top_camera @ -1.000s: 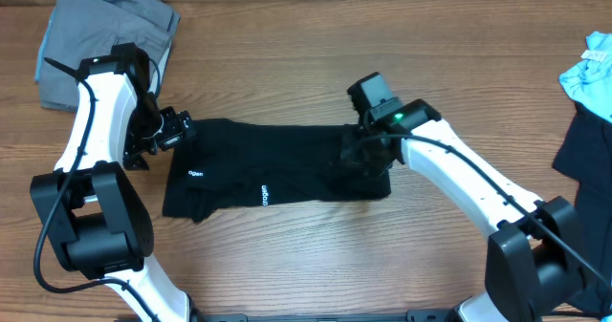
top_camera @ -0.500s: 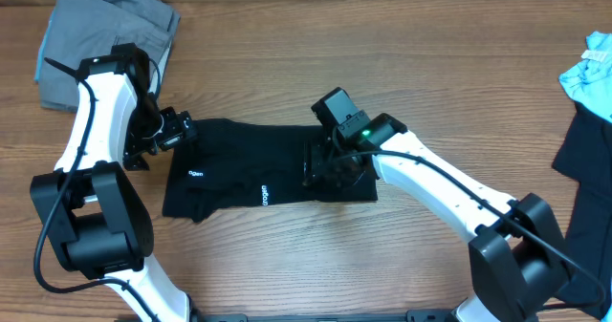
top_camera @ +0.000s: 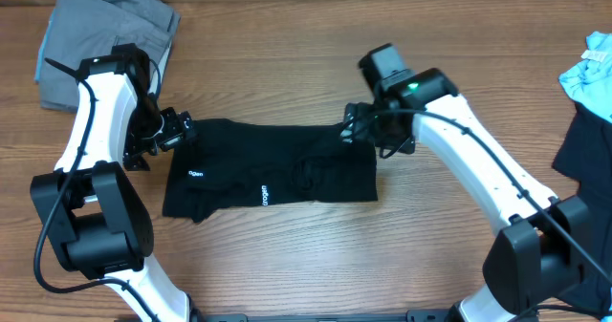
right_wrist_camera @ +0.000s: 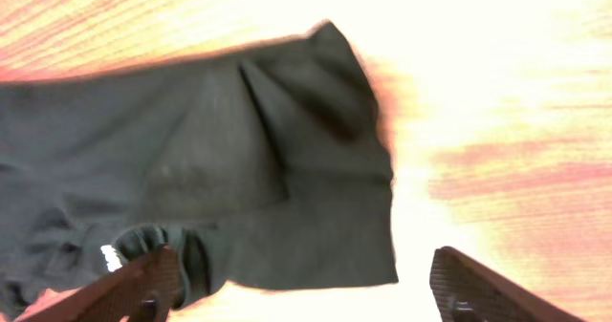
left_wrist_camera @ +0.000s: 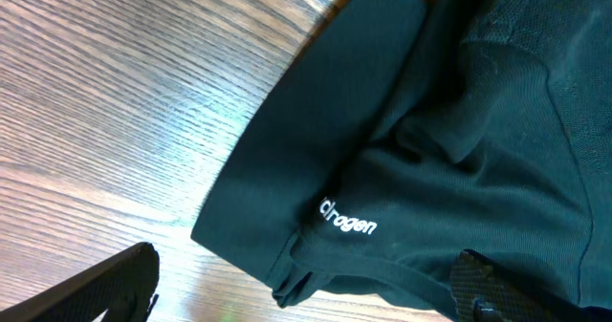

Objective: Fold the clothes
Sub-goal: 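Fold the shirt's right end leftward toward the center with the right gripper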

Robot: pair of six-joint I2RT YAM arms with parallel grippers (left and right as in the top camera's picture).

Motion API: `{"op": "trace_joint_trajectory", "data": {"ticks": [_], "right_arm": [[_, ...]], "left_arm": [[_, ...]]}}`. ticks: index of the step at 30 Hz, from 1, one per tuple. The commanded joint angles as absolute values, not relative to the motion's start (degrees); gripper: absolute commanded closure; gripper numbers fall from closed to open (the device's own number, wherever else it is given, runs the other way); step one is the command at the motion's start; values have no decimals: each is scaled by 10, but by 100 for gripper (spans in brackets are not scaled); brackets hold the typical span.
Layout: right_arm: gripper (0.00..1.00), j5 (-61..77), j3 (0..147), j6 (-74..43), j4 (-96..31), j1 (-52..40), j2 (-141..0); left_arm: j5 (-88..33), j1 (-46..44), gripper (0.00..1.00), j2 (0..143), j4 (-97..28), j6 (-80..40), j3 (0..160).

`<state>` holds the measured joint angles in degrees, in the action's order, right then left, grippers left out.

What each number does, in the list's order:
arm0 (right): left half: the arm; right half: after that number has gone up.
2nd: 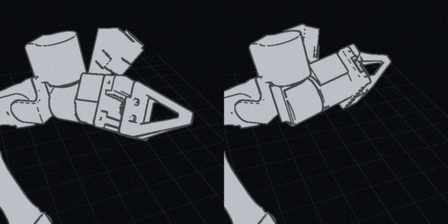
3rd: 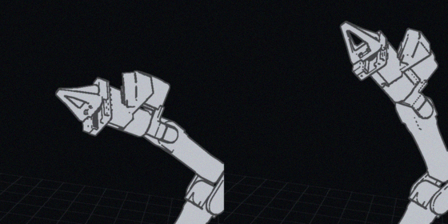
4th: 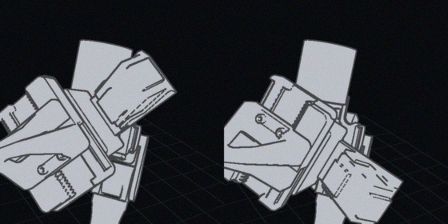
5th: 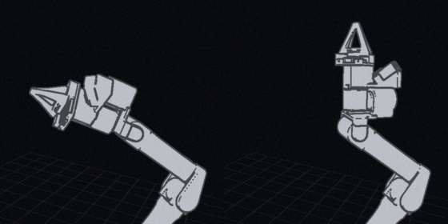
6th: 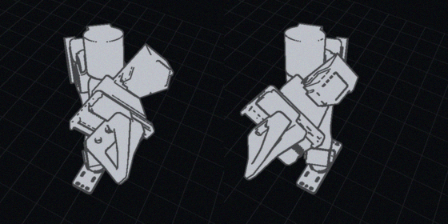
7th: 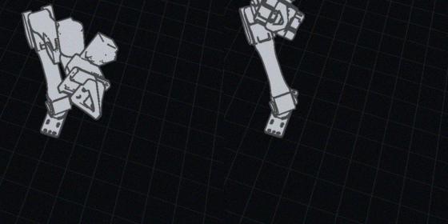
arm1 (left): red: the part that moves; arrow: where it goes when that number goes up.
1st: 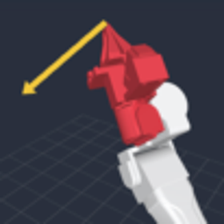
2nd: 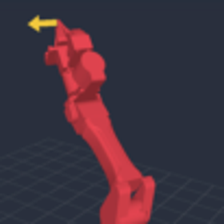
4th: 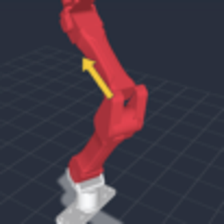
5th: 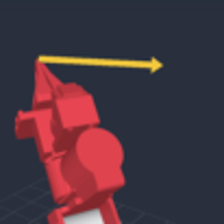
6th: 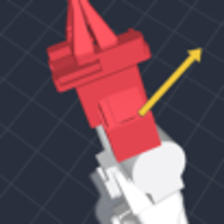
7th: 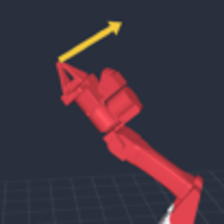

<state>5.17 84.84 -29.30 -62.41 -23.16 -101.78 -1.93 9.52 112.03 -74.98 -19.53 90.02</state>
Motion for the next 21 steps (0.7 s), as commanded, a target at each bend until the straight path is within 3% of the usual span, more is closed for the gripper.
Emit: {"op": "trace_joint_trajectory", "data": {"ticks": [1, 15, 21], "right_arm": [[18, 148, 808, -263, -573, -225, -1032], [25, 201, 726, -289, -451, -231, -1047], [35, 207, 726, -303, -432, -232, -1068]], "left_arm": [[-26, 97, 0, 1122, -749, -193, 897], [-26, 97, 0, 1122, -747, -193, 897], [-26, 97, 0, 1122, -747, -193, 897]]}}
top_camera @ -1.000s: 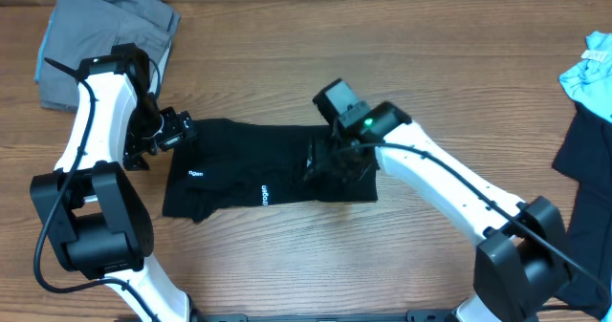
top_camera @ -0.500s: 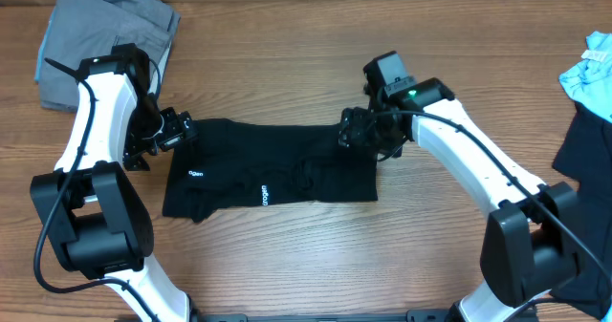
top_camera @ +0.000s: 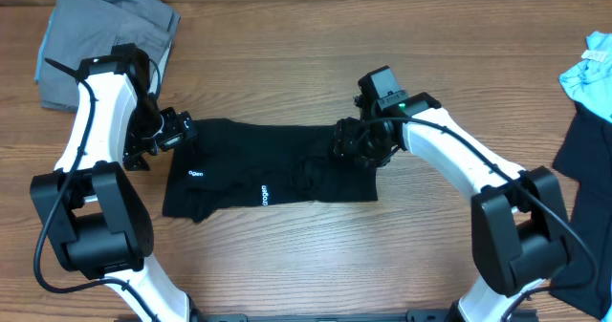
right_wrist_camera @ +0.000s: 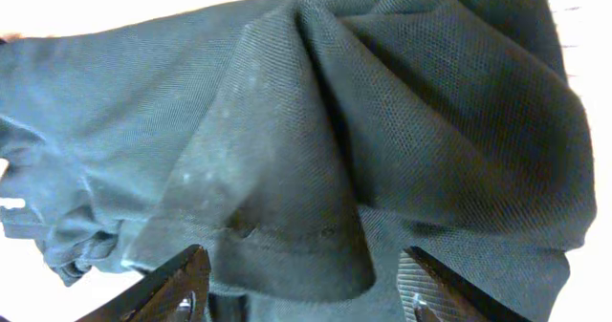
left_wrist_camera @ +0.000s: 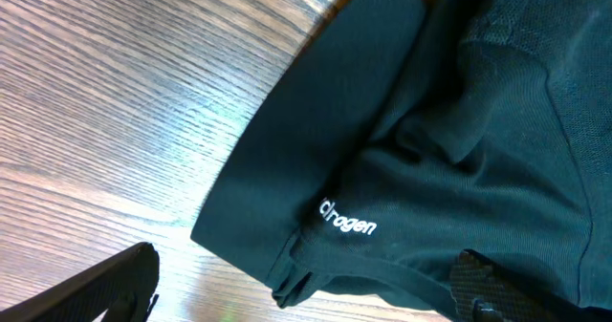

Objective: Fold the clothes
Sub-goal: 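Fold the shirt's right end leftward toward the center with the right gripper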

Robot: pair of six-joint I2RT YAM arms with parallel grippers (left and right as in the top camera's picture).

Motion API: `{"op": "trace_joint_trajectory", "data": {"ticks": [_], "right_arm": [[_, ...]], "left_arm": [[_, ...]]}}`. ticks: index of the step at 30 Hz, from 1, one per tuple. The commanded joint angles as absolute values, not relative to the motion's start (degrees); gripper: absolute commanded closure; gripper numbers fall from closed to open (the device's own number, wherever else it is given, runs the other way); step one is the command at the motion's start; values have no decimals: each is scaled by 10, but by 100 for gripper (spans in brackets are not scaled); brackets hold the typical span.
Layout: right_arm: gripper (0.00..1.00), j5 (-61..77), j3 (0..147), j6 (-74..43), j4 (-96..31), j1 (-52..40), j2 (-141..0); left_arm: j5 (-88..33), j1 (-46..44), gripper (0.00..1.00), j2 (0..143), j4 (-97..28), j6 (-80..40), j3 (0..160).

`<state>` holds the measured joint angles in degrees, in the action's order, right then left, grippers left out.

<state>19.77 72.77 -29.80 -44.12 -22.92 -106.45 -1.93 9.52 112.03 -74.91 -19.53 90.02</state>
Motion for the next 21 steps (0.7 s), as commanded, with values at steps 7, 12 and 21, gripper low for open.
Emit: {"op": "trace_joint_trajectory", "data": {"ticks": [7, 12, 21], "right_arm": [[53, 207, 726, -309, -418, -232, -1068], [72, 207, 726, -318, -401, -232, -1068], [96, 278, 726, -385, -279, -232, -1068]], "left_arm": [[-26, 97, 0, 1122, -745, -193, 897], [-26, 97, 0, 1122, -745, -193, 897], [-26, 97, 0, 1122, -745, -193, 897]]}}
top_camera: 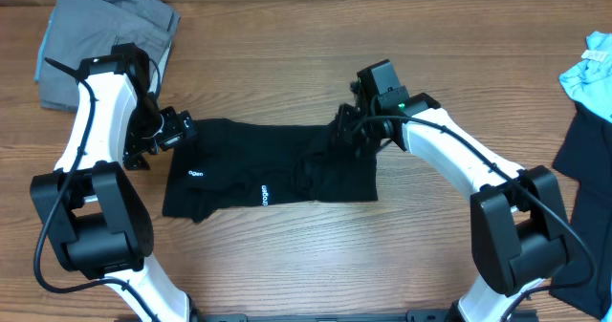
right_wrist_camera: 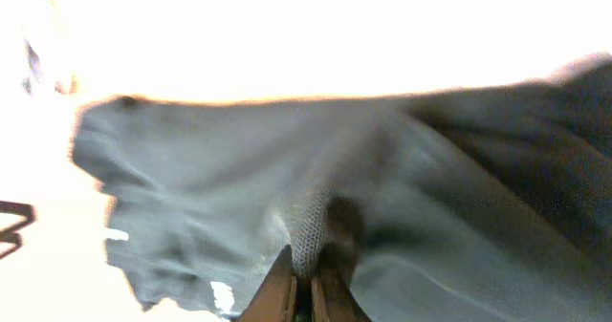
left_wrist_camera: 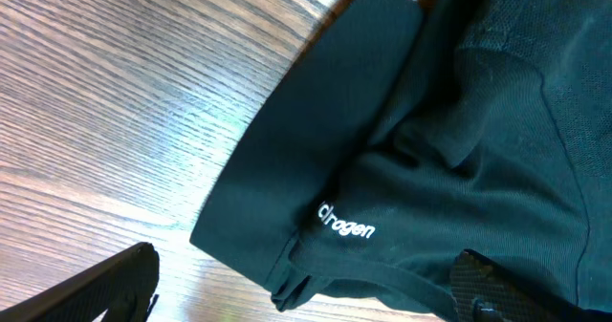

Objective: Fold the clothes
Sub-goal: 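Fold the shirt's right end leftward toward the center with the right gripper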

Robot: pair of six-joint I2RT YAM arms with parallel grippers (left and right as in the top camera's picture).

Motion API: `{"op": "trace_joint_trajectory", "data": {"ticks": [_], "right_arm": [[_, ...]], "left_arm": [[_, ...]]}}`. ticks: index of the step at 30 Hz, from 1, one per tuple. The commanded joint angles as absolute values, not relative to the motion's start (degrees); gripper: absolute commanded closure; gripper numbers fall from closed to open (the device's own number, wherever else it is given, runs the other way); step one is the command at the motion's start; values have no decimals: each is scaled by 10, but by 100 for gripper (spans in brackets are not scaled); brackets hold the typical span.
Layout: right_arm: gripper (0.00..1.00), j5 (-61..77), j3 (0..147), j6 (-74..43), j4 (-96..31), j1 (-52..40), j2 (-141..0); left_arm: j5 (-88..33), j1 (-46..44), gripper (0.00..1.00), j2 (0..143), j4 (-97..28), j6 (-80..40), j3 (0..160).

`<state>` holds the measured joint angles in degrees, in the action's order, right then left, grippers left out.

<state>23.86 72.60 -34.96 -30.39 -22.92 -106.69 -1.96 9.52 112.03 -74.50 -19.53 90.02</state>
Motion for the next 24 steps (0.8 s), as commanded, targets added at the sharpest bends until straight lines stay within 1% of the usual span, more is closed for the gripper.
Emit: {"op": "trace_joint_trajectory", "data": {"ticks": [1, 3, 4, 6, 7, 8, 9, 10, 13, 16, 18, 19, 21, 22, 24], "right_arm": [[96, 283, 726, -410, -252, -232, -1068], [96, 286, 726, -421, -226, -236, -1068], [94, 286, 726, -422, -216, -239, -1068], [71, 286, 726, -422, -200, -255, -1068], [52, 285, 726, -419, -195, -262, -1068], [37, 284, 726, -415, -192, -268, -1068], [29, 284, 726, -410, -191, -272, -1068], [24, 286, 728, -403, -193, -275, -1068], [23, 323, 738, -399, -228, -274, -1067], [26, 340, 760, -367, -293, -272, -1067], [29, 338, 777, -319, -353, -272, -1066], [37, 321, 782, -294, -401, -274, -1066], [53, 257, 778, -291, -452, -284, -1067], [62, 221, 769, -291, -465, -292, -1067], [73, 229, 746, -268, -448, -304, -1067]], "left_arm": [[-26, 97, 0, 1122, -745, -193, 897], [-26, 97, 0, 1122, -745, -193, 897], [-26, 97, 0, 1122, -745, -193, 897], [-26, 97, 0, 1122, -744, -193, 897], [-26, 97, 0, 1122, -743, -193, 897], [-26, 97, 0, 1122, -743, -193, 897], [-26, 97, 0, 1122, -743, -193, 897], [-26, 97, 0, 1122, -743, -193, 897], [-26, 97, 0, 1122, -743, -192, 897], [-26, 97, 0, 1122, -744, -192, 897], [-26, 97, 0, 1122, -744, -192, 897], [-26, 97, 0, 1122, -743, -193, 897], [-26, 96, 0, 1122, -743, -193, 897], [-26, 97, 0, 1122, -743, -193, 897], [-26, 97, 0, 1122, -743, -193, 897]]}}
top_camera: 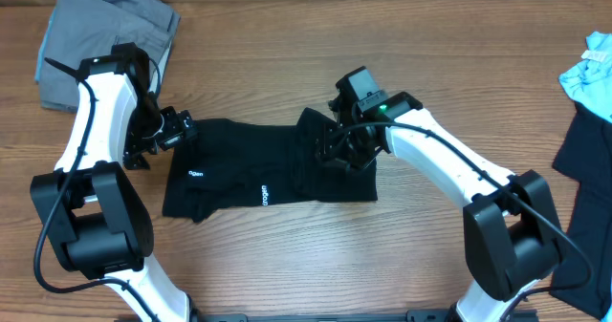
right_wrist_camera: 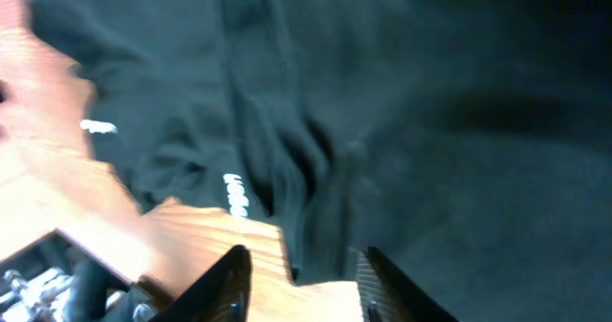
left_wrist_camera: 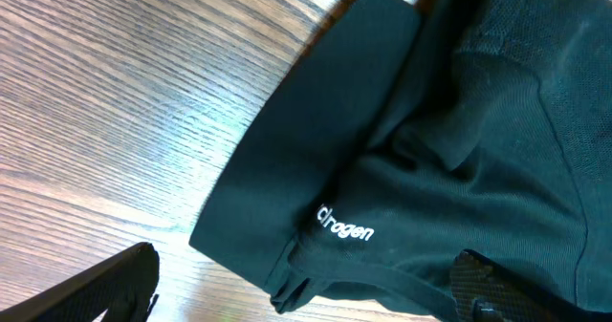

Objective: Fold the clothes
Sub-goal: 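Fold the shirt's right end leftward toward the center with the right gripper, then fold the shirt's left end rightward over the center with the left gripper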

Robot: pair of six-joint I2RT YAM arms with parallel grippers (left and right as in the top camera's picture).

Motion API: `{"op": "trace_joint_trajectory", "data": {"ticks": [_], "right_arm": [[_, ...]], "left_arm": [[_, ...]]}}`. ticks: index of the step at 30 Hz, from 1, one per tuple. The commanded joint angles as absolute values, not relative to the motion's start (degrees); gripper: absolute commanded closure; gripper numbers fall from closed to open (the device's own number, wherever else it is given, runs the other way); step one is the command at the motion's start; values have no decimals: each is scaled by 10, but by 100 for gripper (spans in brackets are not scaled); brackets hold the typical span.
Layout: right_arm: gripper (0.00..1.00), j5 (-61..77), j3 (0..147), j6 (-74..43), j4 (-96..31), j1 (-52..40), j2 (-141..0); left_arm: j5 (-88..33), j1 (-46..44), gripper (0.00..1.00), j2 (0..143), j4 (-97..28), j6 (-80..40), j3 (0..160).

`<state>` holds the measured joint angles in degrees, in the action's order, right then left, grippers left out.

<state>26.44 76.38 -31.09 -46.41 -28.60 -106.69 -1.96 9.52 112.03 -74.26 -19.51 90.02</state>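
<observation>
A black garment [top_camera: 239, 169] with white lettering lies flat across the middle of the wooden table [top_camera: 287, 265]. Its upper right corner is turned over toward the left as a raised flap [top_camera: 312, 123]. My right gripper [top_camera: 332, 150] hangs over the garment's right half; in the right wrist view the right gripper [right_wrist_camera: 301, 286] is open, with dark cloth [right_wrist_camera: 430, 121] and wood under it. My left gripper [top_camera: 158, 139] sits at the garment's left edge. There the left gripper [left_wrist_camera: 287, 298] stands open, straddling the cloth's hem [left_wrist_camera: 287, 284] without holding it.
A folded grey garment [top_camera: 105, 26] lies at the back left corner. At the right edge are a light blue cloth [top_camera: 591, 72] and a dark navy cloth [top_camera: 583, 155].
My right gripper moved left from the garment's upper right corner to over its right half. The corner came with it and lies turned over. The jaws, then shut on cloth, now stand apart.
My right gripper first hovered open above the garment's upper right corner, then sat low over that corner with jaws apart. Then it was shut on a fold of cloth. Now the corner is turned leftward and let go. The left gripper stayed open at the left edge throughout.
</observation>
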Motion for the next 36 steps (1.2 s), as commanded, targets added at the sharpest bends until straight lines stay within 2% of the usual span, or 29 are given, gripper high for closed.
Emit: {"op": "trace_joint_trajectory", "data": {"ticks": [1, 4, 8, 15, 16, 20, 25, 27, 29, 30, 36], "right_arm": [[78, 242, 735, -267, -433, -308, -1068], [88, 302, 697, -269, -363, -317, -1068], [96, 317, 653, -304, -305, -324, -1069], [92, 316, 585, -319, -272, -327, -1091], [96, 319, 583, -329, -273, -325, -1109], [96, 305, 586, -363, -308, -309, -1109], [96, 150, 596, -397, -442, -309, -1004], [96, 138, 600, -397, -460, -311, -962], [27, 149, 602, -384, -469, -312, -903], [0, 169, 602, -357, -468, -312, -870], [0, 172, 602, -351, -471, -312, -839]], "left_arm": [[-26, 96, 0, 1122, -743, -193, 897], [-33, 95, 0, 1122, -743, -193, 897], [-32, 88, 0, 1122, -746, -193, 897], [-32, 88, 0, 1122, -747, -193, 897], [-32, 87, 0, 1122, -747, -193, 897], [-32, 82, 0, 1122, -747, -190, 897], [-33, 82, 0, 1122, -737, -182, 897], [-33, 82, 0, 1122, -731, -182, 897], [-46, 82, 0, 1122, -716, -182, 897], [-54, 82, 0, 1122, -707, -182, 897], [-84, 83, 0, 1122, -632, -113, 865]]}}
